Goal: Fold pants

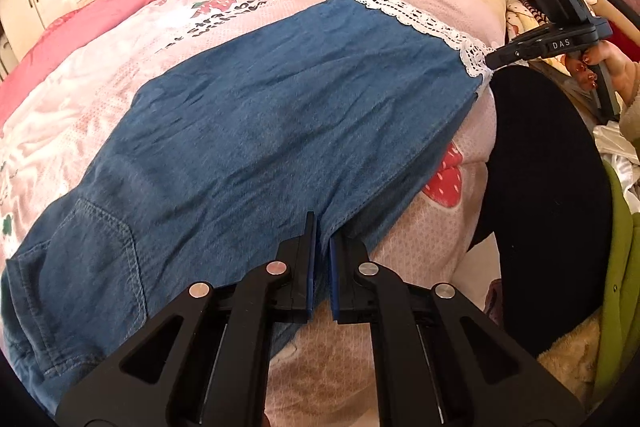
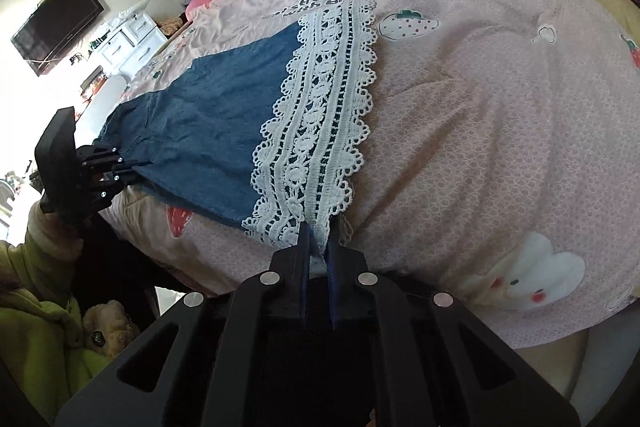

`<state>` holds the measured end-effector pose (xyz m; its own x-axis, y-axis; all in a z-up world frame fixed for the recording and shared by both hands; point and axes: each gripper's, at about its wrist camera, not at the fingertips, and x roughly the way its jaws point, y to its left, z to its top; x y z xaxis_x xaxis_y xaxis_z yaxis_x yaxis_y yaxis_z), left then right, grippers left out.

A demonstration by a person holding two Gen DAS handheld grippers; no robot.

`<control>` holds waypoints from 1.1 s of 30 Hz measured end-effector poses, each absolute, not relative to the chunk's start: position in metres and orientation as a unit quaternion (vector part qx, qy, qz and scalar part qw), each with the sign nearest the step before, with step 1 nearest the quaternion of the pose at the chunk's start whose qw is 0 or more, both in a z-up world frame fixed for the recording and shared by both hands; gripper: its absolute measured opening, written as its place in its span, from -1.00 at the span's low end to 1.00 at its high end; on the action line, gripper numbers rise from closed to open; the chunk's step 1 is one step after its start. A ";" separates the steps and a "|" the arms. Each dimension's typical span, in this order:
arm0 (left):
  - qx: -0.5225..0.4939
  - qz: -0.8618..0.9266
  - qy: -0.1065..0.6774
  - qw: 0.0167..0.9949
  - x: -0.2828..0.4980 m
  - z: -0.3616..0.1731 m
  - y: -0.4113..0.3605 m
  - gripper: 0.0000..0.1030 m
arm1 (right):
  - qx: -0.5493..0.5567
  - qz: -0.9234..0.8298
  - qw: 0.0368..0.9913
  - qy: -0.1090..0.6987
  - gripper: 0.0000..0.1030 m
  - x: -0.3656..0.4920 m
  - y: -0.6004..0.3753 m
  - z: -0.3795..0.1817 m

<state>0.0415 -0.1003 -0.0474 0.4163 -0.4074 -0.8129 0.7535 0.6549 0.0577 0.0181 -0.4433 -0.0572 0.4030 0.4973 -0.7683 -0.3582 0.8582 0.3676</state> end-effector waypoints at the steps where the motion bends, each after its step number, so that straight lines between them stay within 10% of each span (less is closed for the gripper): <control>1: 0.213 -0.357 0.406 0.814 0.041 -0.048 -0.098 -0.98 | 0.066 0.255 0.834 0.485 -0.85 0.019 -0.441 -0.057; 6: 0.211 -0.367 0.408 0.809 0.037 -0.047 -0.092 -0.91 | 0.060 0.247 0.829 0.498 -0.61 0.020 -0.442 -0.049; 10: 0.197 -0.378 0.410 0.806 0.027 -0.037 -0.080 -0.33 | 0.058 0.232 0.853 0.464 -0.28 0.017 -0.451 -0.017; 14: 0.185 -0.373 0.389 0.822 0.017 -0.014 -0.062 -0.15 | 0.055 0.245 0.876 0.412 0.07 0.035 -0.438 0.016; 33: 0.114 -0.247 0.453 0.849 0.096 -0.052 -0.065 0.06 | -0.017 0.395 0.747 0.535 0.03 0.246 -0.172 -0.022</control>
